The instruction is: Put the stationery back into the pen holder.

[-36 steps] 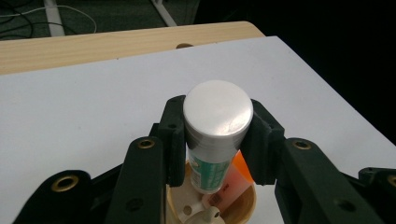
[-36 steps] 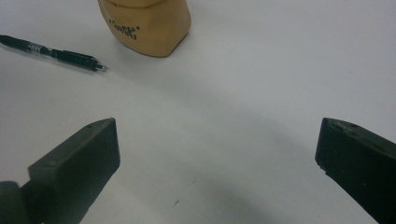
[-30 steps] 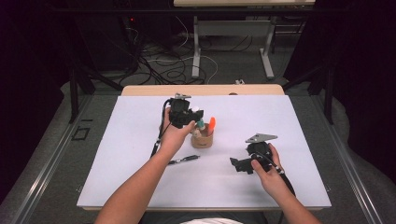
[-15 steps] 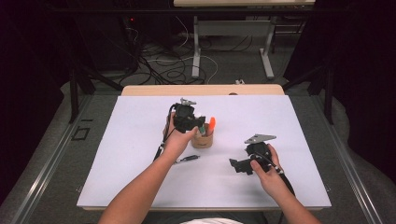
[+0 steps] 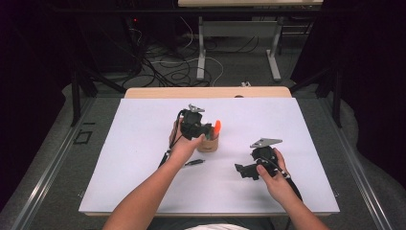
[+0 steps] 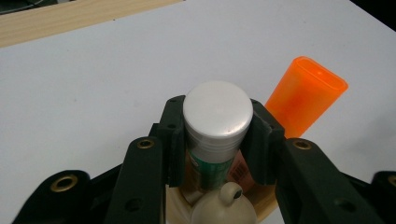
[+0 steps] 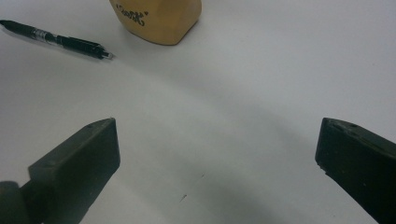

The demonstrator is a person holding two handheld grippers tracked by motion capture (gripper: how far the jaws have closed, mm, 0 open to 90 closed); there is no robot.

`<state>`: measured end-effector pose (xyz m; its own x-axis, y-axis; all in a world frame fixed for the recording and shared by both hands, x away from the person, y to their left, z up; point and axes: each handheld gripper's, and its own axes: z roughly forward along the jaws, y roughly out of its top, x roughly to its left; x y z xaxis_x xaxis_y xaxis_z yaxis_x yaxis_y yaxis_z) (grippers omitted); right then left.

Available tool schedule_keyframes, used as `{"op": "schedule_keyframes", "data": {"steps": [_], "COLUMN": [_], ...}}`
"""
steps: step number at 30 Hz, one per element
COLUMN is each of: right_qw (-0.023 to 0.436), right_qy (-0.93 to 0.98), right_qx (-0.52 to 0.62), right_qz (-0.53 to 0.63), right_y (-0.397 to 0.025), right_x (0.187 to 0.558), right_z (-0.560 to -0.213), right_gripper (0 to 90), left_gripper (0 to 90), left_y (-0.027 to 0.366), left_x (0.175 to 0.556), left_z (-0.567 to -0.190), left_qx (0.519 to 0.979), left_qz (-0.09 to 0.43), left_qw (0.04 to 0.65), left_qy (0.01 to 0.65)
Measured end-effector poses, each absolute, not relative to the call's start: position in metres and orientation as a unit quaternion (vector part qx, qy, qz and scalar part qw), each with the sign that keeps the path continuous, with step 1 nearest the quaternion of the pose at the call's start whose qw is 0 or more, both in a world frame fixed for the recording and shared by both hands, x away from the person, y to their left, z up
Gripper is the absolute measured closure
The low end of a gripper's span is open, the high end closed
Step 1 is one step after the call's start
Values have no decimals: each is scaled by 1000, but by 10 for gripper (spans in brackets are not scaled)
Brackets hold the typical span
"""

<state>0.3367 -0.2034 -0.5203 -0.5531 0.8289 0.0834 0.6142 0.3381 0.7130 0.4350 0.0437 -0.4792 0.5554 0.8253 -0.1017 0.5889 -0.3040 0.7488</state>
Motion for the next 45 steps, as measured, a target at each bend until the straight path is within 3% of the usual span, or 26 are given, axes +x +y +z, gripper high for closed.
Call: {"op": "schedule_keyframes", "data": {"steps": [26, 45], "right_qw": [149, 149], "right_qy": [806, 807], "right_qx": [448, 447], "right_qz": [358, 357], "right_y": [-203, -202], "right_x": [336, 336], "right_z": [-520, -521], "right_gripper": [0, 0], "left_gripper": [494, 271], "left_y": [50, 65], "left_x": [426, 411], "left_z": [-468, -451], "left_qx": [792, 798], "left_qz": [125, 120], "left_qw": [414, 437], "left_qy": [431, 398]}}
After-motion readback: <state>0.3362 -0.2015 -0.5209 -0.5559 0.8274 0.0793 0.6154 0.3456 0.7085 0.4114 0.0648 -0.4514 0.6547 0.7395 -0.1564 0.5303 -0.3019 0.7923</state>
